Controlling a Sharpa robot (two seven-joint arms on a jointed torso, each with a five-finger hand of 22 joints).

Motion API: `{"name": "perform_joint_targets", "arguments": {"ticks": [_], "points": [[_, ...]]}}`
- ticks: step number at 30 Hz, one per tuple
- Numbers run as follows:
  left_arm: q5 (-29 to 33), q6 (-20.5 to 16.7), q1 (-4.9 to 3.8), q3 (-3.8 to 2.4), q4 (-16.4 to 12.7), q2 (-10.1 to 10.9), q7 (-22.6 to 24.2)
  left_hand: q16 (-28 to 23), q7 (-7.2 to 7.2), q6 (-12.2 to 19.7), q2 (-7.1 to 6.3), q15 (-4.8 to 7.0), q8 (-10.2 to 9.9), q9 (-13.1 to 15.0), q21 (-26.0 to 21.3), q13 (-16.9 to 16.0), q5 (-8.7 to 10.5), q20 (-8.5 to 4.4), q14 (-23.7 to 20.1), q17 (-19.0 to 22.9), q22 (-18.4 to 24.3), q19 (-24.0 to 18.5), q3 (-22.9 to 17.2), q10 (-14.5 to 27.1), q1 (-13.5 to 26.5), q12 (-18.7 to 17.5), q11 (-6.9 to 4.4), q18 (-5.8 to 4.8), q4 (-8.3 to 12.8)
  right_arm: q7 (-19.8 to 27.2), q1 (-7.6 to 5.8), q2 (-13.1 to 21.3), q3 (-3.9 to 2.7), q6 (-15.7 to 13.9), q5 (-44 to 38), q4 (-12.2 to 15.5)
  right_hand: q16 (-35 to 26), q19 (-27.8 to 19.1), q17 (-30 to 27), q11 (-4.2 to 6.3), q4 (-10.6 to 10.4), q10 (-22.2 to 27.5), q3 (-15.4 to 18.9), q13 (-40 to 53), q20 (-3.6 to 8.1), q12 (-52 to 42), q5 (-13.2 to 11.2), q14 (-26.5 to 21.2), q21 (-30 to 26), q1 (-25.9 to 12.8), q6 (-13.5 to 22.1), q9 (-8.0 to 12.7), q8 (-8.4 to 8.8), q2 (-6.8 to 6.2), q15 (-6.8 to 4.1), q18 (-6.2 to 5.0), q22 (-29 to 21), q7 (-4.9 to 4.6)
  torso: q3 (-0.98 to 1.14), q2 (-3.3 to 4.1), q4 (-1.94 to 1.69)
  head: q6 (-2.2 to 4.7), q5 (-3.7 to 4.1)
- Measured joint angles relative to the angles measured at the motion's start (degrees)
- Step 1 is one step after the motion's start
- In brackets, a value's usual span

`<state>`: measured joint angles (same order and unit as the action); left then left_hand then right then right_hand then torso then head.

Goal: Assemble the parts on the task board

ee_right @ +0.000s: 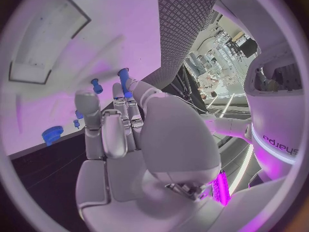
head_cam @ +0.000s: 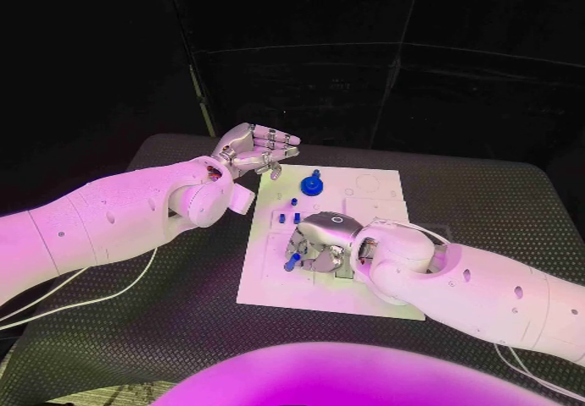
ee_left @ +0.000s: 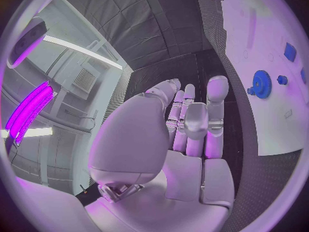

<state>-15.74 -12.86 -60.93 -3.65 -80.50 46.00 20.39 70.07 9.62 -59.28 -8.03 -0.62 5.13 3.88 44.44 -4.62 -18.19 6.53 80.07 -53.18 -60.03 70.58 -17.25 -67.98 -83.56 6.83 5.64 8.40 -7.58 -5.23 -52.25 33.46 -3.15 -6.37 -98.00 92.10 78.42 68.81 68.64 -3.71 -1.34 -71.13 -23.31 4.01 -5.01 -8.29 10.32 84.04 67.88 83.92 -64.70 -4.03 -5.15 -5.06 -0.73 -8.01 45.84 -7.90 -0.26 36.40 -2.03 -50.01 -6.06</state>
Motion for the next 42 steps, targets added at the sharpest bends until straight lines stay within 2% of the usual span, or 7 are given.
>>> {"name": "perform_joint_targets", "arguments": {"ticks": [11, 17, 21, 26, 28, 35, 42], "points": [[0.0, 0.0, 0.0, 0.0, 0.0, 0.0, 0.0, 0.0, 0.0, 0.0, 0.0, 0.0, 0.0, 0.0, 0.0, 0.0, 0.0, 0.0, 0.0, 0.0, 0.0, 0.0, 0.0, 0.0, 0.0, 0.0, 0.0, 0.0, 0.0, -1.0, 0.03, -0.7, 0.11, 1.0, -1.8, -0.3, 0.0, 0.0, -0.2, -0.2, 0.0, -0.2, 0.0, 0.0, 0.0, 0.3, -0.2, 0.0, 0.0, -0.6, -0.1, 0.0, 0.18, 0.11, 0.0, 0.0, -0.2, -0.13, 0.01, 0.0, 0.01, 0.0, -0.09], [0.0, 0.1, 0.0, 0.0, 0.0, 0.0, 0.0, 0.0, 0.0, 0.0, 0.0, 0.0, 0.0, 0.0, 0.0, 0.0, 0.0, 0.0, 0.0, 0.0, 0.0, 0.0, 0.0, 0.0, 0.0, 0.0, 0.0, 0.0, 0.0, -1.2, -0.08, -1.2, 0.87, 0.5, -3.1, -0.2, 0.0, -0.3, -0.3, -0.2, 0.0, -0.2, 0.0, 0.0, -0.27, 1.0, -0.5, 0.0, 0.0, -1.3, 0.2, -0.1, 0.29, -0.38, 0.0, 0.0, -0.5, -0.41, 0.01, -0.02, 0.04, 0.0, -0.08], [0.0, 0.1, 0.0, 0.0, 0.1, -0.1, 0.0, 0.0, 0.0, 0.0, 0.0, 0.0, 0.0, 0.0, 0.0, 0.0, 0.0, 0.0, 0.0, 0.0, 0.0, 0.0, 0.0, 0.0, 0.0, 0.0, 0.0, 0.0, 0.0, -1.2, 0.02, -1.4, 1.31, 0.1, -3.7, -0.3, 0.0, -1.2, -0.8, -1.34, -0.7, 3.3, 0.4, -0.3, -1.16, 3.3, -0.2, 0.0, -0.6, -3.9, 3.3, 0.3, 1.43, -1.49, 0.88, -0.01, -1.6, -1.44, 0.01, -0.03, 0.04, 0.0, -0.03], [0.0, 0.1, 0.0, 0.0, 0.1, 0.0, 0.0, 0.0, 0.14, 0.1, 0.09, -0.2, 0.0, 0.0, 0.0, 0.0, 0.0, 0.0, -0.2, 0.0, 0.0, 0.0, 0.0, 0.0, 0.1, 0.0, 0.0, 0.0, 0.0, -1.2, 0.26, -1.3, 1.58, -0.8, -4.1, -0.6, -1.0, -4.0, -2.5, -2.5, -1.1, 9.6, 2.3, -0.4, -1.98, 4.3, 0.0, 0.0, -3.2, -5.7, 9.2, 0.4, 1.55, -3.07, 1.66, 0.0, -5.6, -1.65, 0.0, -0.03, 0.04, 0.0, -0.03], [0.0, 0.1, 0.0, 0.0, 0.1, 0.0, -0.1, 0.0, 0.21, 0.2, 0.22, -0.21, 0.0, 0.0, 0.0, 0.0, 0.0, 0.0, -0.2, 0.1, 0.1, 0.0, 0.0, 0.0, 0.2, 0.0, 0.0, 0.01, 0.0, -1.1, 0.26, -1.3, 1.57, -1.5, -4.2, -0.6, -1.8, -5.1, -3.7, -2.73, -0.9, 11.6, 3.3, -0.4, -2.18, 4.3, -0.2, 0.0, -4.4, -5.7, 10.4, 0.3, 1.55, -3.06, 1.66, -0.92, -7.5, -1.7, 0.0, -0.04, 0.03, 0.0, -0.03], [0.0, 0.2, 0.0, 0.0, 0.2, 0.0, -0.1, 0.0, 0.21, 0.2, 0.22, -0.21, 0.0, 0.0, -0.3, 0.0, 0.0, 0.0, -0.2, 0.1, 0.1, 0.0, 0.0, 0.2, 0.2, 0.0, 0.21, 0.0, 0.0, -0.3, 0.56, -0.3, 1.53, -5.4, -4.0, 0.4, -2.4, -6.3, -5.2, -3.14, -0.4, 14.8, 5.9, -0.1, -2.57, 2.8, -0.3, 0.0, -6.1, -5.7, 12.8, 0.3, 1.55, -3.06, 2.08, -0.92, -10.1, -1.17, 0.02, -0.04, 0.03, 0.0, -0.03], [0.0, 0.4, 0.0, 0.0, 0.3, 0.1, -0.2, 0.0, 0.21, 0.2, 0.22, -0.21, 0.0, 0.0, -0.3, 0.0, 0.0, 0.0, -0.2, 0.1, 0.1, 0.0, 0.0, 0.2, 0.2, 0.0, 0.21, 0.0, 0.0, 1.4, 1.17, 4.2, 1.55, -10.8, -2.6, 4.6, -2.4, -6.3, -5.5, -3.09, -0.5, 15.6, 8.0, 0.0, -2.59, 1.2, -0.3, 0.0, -6.7, -5.7, 14.0, 0.3, 1.55, -3.06, 2.07, -0.92, -10.7, -1.14, 0.08, -0.03, 0.03, 0.0, 0.04]]}}
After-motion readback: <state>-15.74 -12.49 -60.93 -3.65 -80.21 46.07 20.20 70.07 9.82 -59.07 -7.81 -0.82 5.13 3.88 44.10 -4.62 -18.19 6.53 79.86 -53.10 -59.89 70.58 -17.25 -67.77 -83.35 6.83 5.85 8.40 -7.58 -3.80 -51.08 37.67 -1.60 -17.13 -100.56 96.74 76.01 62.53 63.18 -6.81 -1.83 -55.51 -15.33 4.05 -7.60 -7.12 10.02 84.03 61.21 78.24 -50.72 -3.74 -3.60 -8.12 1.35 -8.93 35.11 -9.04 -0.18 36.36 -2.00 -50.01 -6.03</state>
